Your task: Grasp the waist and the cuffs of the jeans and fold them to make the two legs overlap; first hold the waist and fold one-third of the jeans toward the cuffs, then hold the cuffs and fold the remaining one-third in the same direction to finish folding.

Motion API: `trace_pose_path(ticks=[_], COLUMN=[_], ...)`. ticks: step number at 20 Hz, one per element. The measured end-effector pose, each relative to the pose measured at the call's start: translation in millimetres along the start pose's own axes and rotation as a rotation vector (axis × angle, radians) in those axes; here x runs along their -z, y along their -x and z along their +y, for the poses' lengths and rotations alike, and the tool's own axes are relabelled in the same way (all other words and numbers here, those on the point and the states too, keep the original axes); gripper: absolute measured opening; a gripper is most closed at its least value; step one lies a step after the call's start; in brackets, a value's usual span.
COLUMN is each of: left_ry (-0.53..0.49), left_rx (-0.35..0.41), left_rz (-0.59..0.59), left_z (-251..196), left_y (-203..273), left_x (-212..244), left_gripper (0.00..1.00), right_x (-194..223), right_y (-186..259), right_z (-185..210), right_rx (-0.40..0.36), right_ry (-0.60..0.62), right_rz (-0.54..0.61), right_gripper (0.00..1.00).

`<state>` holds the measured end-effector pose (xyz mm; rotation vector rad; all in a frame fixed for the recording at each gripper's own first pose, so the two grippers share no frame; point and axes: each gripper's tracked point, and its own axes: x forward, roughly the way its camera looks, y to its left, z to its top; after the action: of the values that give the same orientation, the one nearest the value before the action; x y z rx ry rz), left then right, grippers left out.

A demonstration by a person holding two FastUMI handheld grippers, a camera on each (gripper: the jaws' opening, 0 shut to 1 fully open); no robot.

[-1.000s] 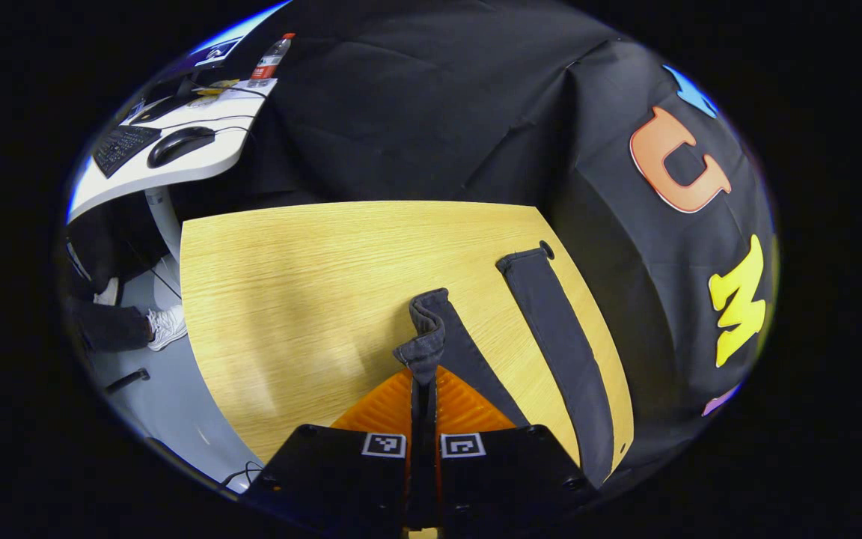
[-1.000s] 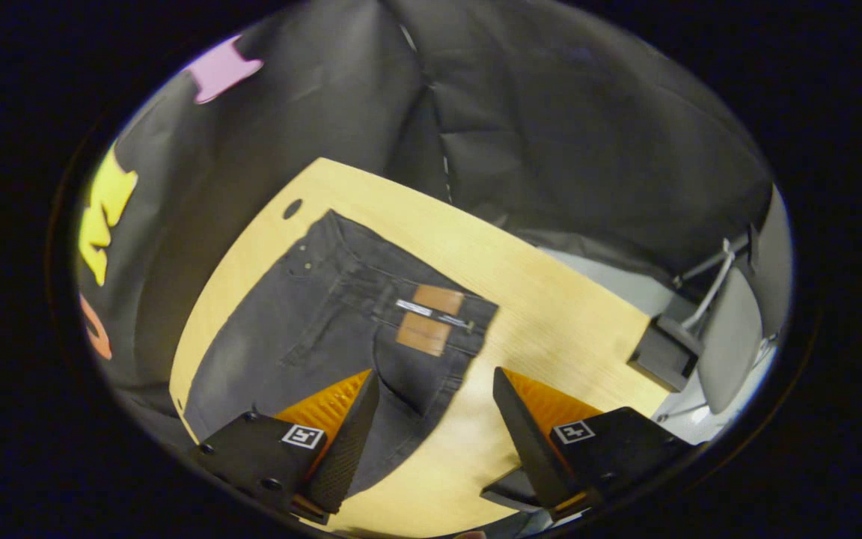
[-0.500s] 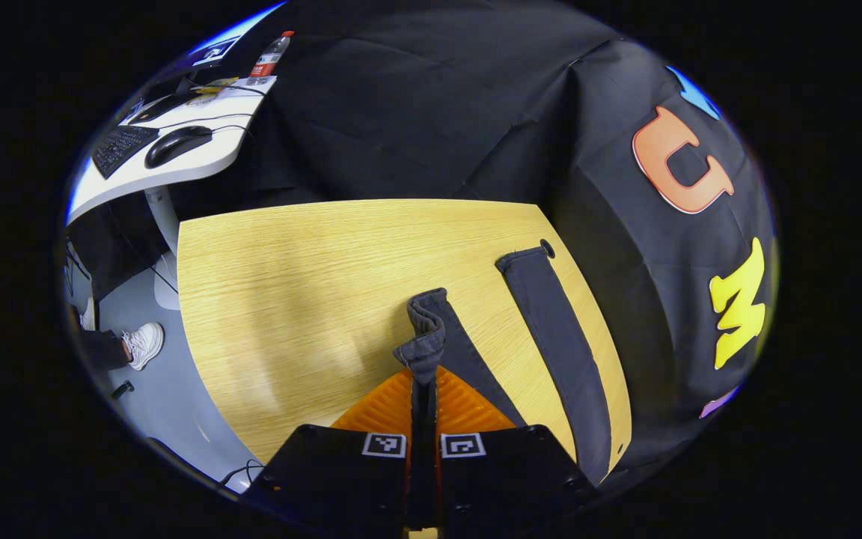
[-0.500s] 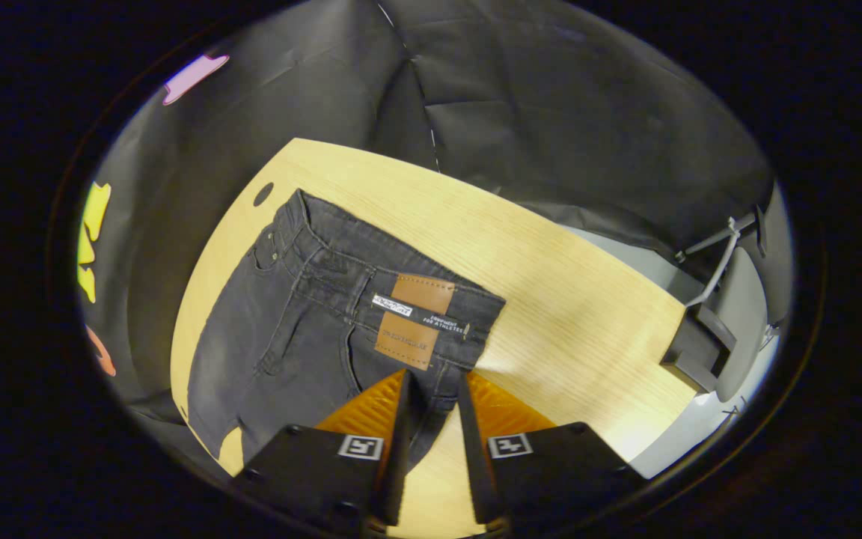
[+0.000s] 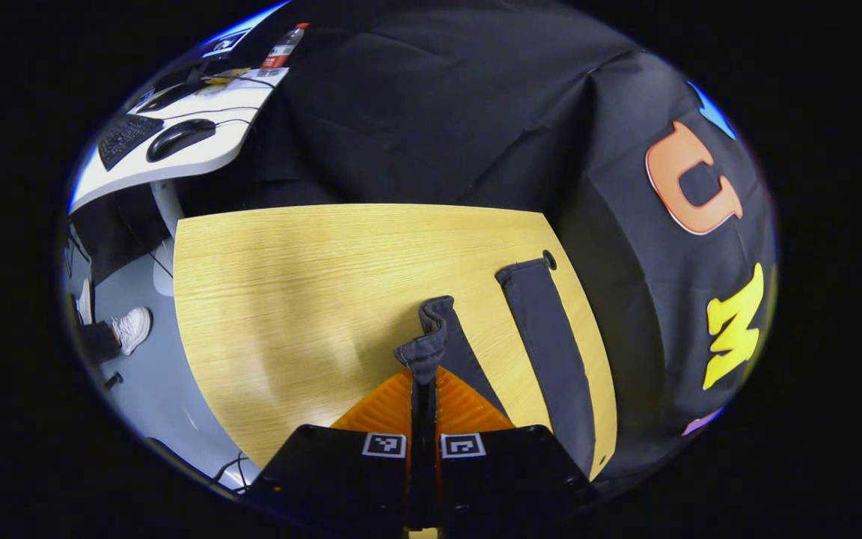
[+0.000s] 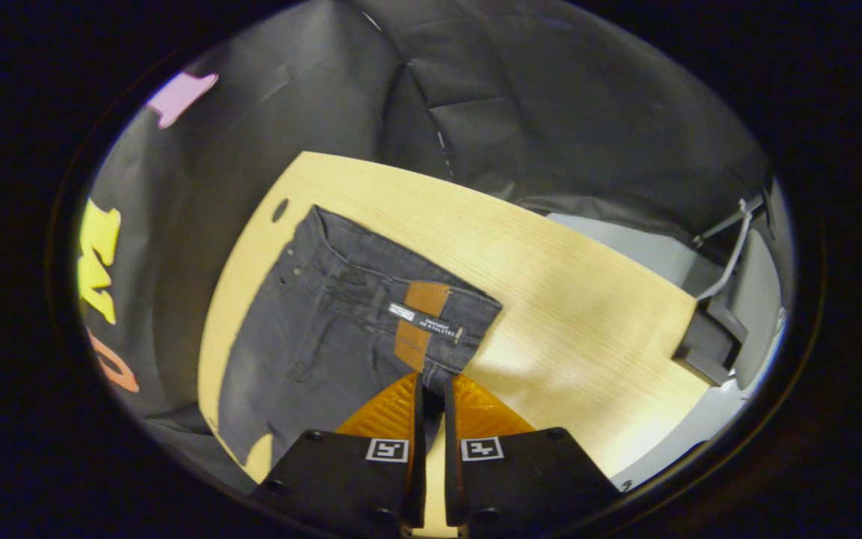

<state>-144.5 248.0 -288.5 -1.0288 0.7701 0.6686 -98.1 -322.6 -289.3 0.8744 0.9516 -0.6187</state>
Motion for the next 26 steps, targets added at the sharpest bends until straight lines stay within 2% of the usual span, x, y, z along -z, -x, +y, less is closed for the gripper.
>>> trace_pose_path(ticks=[2,4,5,7,8,11,12,13,14,16,17,18,19,20,26], left_ry=[0.006,0.02,0.038,0.07,0.079,0.094,0.098,0.12,0.142,0.177,0.185,0.184,0.171,0.166,0.121], left_rx=[-0.004,-0.002,-0.001,0.001,0.002,0.002,-0.001,0.004,0.012,-0.008,-0.028,-0.048,-0.059,-0.066,-0.084], left_rz=[0.003,0.011,0.019,0.047,0.066,0.099,0.107,0.114,0.123,0.135,0.142,0.148,0.15,0.158,0.188], left_z=[-10,-24,-34,-55,-66,-100,-110,-123,-135,-147,-148,-150,-153,-158,-201], left_y=[-2,-7,-8,-15,-20,-43,-53,-62,-72,-97,-108,-119,-130,-140,-200], left_x=[-11,-21,-26,-37,-41,-57,-61,-64,-68,-73,-75,-76,-77,-77,-70], left_gripper=[0.03,0.03,0.03,0.03,0.03,0.03,0.03,0.03,0.04,0.03,0.03,0.03,0.03,0.03,0.03], right_x=[-11,-25,-31,-43,-46,-61,-69,-77,-84,-92,-96,-99,-101,-106,-123], right_y=[10,19,21,22,20,14,11,3,-4,-18,-27,-38,-47,-56,-110], right_z=[17,44,57,81,92,131,144,154,162,180,190,195,201,206,222], right_rx=[-0.073,-0.155,-0.19,-0.247,-0.274,-0.341,-0.359,-0.365,-0.368,-0.383,-0.382,-0.376,-0.372,-0.369,-0.339], right_ry=[-0.033,-0.088,-0.111,-0.121,-0.115,-0.138,-0.145,-0.147,-0.145,-0.164,-0.178,-0.181,-0.183,-0.186,-0.226], right_rz=[-0.012,-0.024,-0.025,-0.026,-0.016,0.004,0.004,-0.006,-0.013,-0.017,-0.017,-0.015,-0.016,-0.022,-0.018], right_gripper=[0.07,0.14,0.11,0.07,0.11,0.11,0.07,0.07,0.11,0.07,0.11,0.07,0.11,0.07,0.11])
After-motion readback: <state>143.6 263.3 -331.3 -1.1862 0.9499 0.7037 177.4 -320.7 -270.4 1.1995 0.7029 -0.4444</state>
